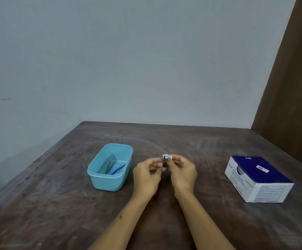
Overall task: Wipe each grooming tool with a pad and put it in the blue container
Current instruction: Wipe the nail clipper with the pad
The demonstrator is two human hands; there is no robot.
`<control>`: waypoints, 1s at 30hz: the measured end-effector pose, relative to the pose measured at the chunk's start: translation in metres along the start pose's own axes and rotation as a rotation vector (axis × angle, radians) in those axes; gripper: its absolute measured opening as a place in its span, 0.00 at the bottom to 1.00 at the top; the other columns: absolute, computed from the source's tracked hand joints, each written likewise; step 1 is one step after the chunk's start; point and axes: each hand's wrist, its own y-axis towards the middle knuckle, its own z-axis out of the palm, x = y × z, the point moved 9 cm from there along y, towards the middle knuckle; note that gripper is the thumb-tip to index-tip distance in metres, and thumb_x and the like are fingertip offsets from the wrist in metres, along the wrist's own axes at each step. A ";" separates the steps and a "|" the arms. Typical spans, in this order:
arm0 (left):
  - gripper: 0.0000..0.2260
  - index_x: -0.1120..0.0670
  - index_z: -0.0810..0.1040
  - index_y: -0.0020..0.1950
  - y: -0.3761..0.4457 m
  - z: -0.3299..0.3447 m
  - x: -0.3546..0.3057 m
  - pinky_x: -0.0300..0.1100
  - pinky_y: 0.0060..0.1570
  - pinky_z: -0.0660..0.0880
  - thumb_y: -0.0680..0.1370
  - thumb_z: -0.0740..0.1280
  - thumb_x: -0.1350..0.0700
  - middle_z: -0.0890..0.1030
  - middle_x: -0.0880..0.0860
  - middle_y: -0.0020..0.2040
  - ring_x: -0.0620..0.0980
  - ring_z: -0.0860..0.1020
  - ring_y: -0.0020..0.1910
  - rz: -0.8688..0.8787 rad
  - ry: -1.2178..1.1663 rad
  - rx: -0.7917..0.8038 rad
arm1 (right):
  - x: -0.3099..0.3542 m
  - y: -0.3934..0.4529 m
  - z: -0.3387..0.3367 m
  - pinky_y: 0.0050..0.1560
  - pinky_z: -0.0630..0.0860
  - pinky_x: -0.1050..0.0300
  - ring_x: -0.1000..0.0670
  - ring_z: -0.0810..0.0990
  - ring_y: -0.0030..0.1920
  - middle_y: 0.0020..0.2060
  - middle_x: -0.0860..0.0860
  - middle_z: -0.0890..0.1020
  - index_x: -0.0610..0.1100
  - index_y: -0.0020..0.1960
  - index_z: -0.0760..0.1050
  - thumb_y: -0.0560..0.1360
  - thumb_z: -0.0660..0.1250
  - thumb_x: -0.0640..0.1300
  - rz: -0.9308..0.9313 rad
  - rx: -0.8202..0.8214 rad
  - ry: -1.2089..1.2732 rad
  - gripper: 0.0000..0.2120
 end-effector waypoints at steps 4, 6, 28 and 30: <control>0.11 0.56 0.82 0.50 0.003 0.001 0.005 0.32 0.44 0.77 0.70 0.71 0.67 0.84 0.47 0.42 0.40 0.82 0.42 -0.035 -0.060 -0.009 | 0.000 -0.003 -0.003 0.44 0.81 0.55 0.54 0.83 0.37 0.33 0.52 0.85 0.51 0.38 0.83 0.70 0.72 0.38 0.030 -0.001 0.072 0.07; 0.10 0.56 0.82 0.50 0.004 0.000 0.009 0.36 0.46 0.78 0.70 0.71 0.67 0.84 0.48 0.42 0.42 0.82 0.42 -0.057 -0.086 -0.015 | 0.004 -0.007 -0.002 0.42 0.80 0.58 0.54 0.83 0.37 0.33 0.52 0.84 0.50 0.39 0.83 0.70 0.71 0.38 0.017 0.018 0.070 0.08; 0.09 0.60 0.82 0.49 -0.001 0.003 0.009 0.36 0.39 0.80 0.72 0.69 0.70 0.83 0.51 0.38 0.44 0.83 0.38 -0.124 -0.236 0.039 | 0.018 -0.012 -0.004 0.34 0.73 0.73 0.63 0.81 0.33 0.34 0.53 0.83 0.40 0.44 0.83 0.67 0.74 0.34 -0.071 0.064 0.033 0.07; 0.09 0.61 0.82 0.49 -0.002 0.000 0.008 0.34 0.37 0.79 0.72 0.68 0.71 0.83 0.51 0.37 0.42 0.82 0.35 -0.119 -0.240 0.013 | 0.019 -0.014 -0.002 0.33 0.72 0.75 0.64 0.80 0.32 0.32 0.55 0.82 0.41 0.43 0.83 0.66 0.75 0.35 -0.085 0.085 -0.020 0.06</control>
